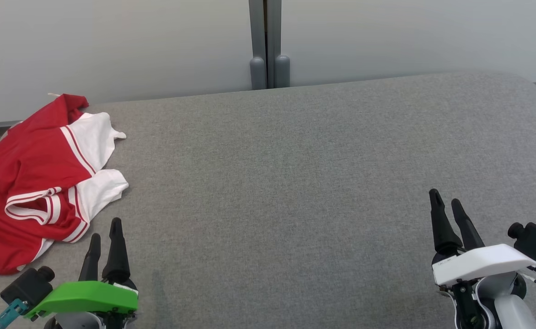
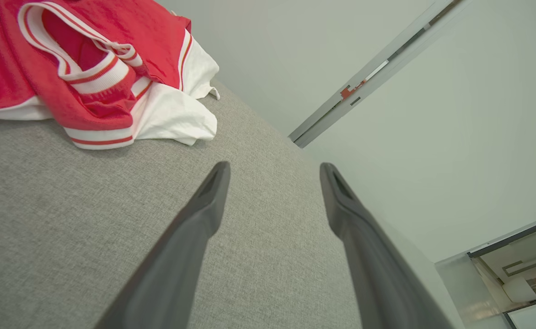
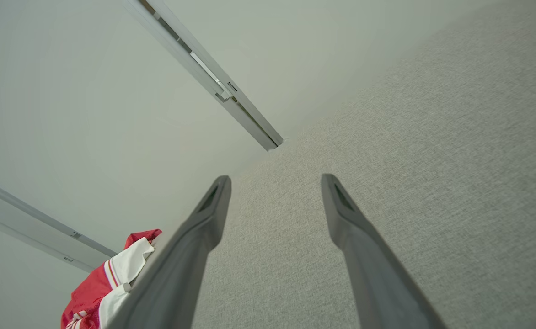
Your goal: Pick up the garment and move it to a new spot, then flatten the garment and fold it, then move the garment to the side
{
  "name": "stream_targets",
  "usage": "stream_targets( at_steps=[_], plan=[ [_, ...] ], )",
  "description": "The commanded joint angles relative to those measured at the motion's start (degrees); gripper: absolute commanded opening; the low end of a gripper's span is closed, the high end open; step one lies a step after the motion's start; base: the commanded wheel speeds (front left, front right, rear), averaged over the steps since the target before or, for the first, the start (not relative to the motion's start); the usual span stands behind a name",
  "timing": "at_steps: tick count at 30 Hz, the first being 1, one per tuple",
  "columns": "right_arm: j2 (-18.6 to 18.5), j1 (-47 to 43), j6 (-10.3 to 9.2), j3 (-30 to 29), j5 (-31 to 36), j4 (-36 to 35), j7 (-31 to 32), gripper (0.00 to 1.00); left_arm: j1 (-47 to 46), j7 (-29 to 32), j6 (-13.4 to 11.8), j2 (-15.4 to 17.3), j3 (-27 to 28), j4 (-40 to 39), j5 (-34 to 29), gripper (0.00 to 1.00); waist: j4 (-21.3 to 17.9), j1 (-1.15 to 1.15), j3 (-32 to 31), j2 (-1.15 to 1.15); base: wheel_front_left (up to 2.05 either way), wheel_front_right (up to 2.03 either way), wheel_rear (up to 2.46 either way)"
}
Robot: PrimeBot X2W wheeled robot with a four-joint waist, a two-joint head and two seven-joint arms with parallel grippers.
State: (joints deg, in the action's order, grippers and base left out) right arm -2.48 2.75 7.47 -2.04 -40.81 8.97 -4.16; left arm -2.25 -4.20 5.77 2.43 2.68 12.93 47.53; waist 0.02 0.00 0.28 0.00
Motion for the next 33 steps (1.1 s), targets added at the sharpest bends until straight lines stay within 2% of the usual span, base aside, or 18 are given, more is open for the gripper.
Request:
stream_targets(
  at_steps=[1,15,33],
  plan=[
    [-0.33,0.52,0.02,0.19,2.49,-1.11,-0.72,1.0,-0.01,-0.68,-0.21,0.4,-0.16,-0.94,-2.5,1.0,0.01,0.0,-0.03,0.0,0.0,0.0,0.0],
    [-0.39,0.16,0.02,0.95,13.53,-1.87,-3.1,1.0,1.12,-3.07,-1.2,1.23,-2.26,-1.34,-14.32,1.0,0.15,0.0,-0.13,0.0,0.0,0.0,0.0],
    [-0.43,-0.53,0.03,1.14,25.61,-2.07,-5.84,1.0,2.03,-5.72,-2.57,2.46,-3.72,-1.61,-25.05,1.0,0.12,0.0,-0.04,0.0,0.0,0.0,0.0]
  ],
)
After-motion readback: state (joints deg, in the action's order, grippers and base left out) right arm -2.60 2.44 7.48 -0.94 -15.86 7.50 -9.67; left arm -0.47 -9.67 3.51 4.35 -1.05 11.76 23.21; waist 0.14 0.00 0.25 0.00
